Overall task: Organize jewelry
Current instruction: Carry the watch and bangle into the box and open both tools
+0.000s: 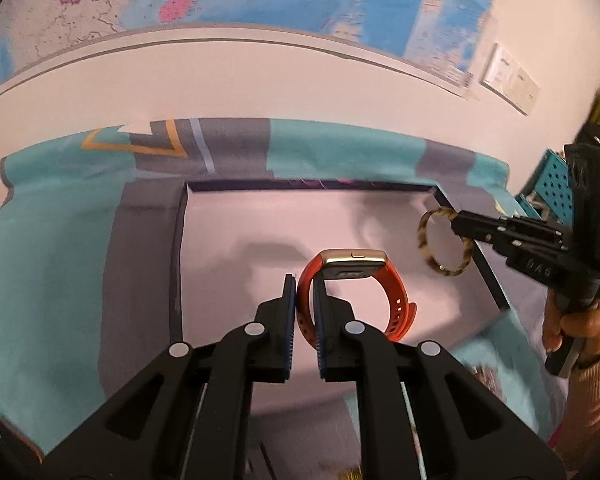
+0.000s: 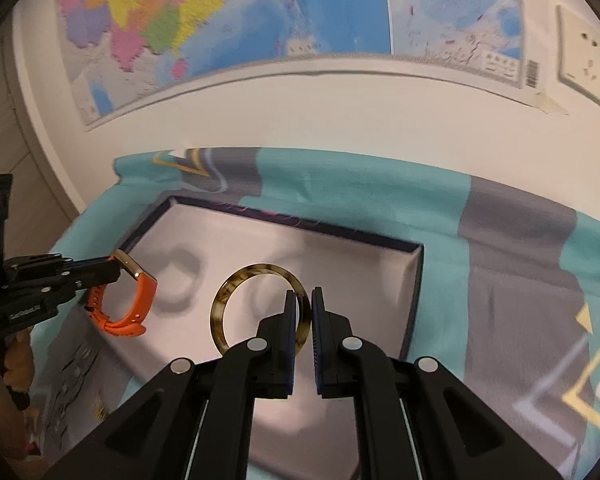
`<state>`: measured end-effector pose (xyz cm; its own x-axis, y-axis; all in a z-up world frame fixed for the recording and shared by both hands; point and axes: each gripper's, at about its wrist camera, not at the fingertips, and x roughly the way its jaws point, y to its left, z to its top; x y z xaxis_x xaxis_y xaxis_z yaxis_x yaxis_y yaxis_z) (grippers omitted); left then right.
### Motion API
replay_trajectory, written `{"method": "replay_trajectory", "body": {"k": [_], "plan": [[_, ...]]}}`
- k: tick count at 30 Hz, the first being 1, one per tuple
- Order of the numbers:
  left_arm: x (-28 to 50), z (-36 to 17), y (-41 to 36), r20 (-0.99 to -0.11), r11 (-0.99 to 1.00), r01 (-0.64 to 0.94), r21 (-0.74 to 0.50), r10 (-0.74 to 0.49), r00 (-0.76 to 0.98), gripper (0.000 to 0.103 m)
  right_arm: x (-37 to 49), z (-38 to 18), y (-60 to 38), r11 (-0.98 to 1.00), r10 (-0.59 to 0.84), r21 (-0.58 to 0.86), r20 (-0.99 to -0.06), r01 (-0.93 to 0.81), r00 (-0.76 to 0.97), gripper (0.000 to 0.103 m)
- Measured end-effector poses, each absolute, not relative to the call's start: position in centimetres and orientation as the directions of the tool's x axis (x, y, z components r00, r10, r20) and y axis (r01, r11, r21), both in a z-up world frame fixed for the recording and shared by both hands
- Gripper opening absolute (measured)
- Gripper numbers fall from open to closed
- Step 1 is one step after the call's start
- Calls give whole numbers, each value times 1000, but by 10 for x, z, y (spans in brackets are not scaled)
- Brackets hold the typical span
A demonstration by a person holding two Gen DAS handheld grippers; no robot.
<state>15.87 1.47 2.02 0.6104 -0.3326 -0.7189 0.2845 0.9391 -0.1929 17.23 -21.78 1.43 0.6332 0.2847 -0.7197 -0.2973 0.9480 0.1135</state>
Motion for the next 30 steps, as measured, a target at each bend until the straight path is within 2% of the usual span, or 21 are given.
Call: {"method": "replay_trajectory", "body": {"k": [13,18,22,25,27,30], "plan": [[239,-14,15,-790,962,166,-215,-271,549,9,240,-20,-213,970,218,118,-812,-213,541,6],[256,-22,15,-816,969,128,-213,-249,523,9,249,-22,-214,973,211,124,-821,-195,531,4],[266,-24,13,-827,970,107,-218,-242,508,10,245,-20,-216,977,197,116,-817,-181,542,7],[268,-23,10,-830,971,116,-209,-239,504,21,231,-10,-219,972,220,130,-791,-194,571,10],[262,-18,10,-820,971,133,-199,-239,520,36,215,0,-223,965,250,147,-768,-218,590,15],[243,-5,12,-786,976,153,-157,-217,579,43,181,16,-230,950,299,164,-730,-266,615,30]]}}
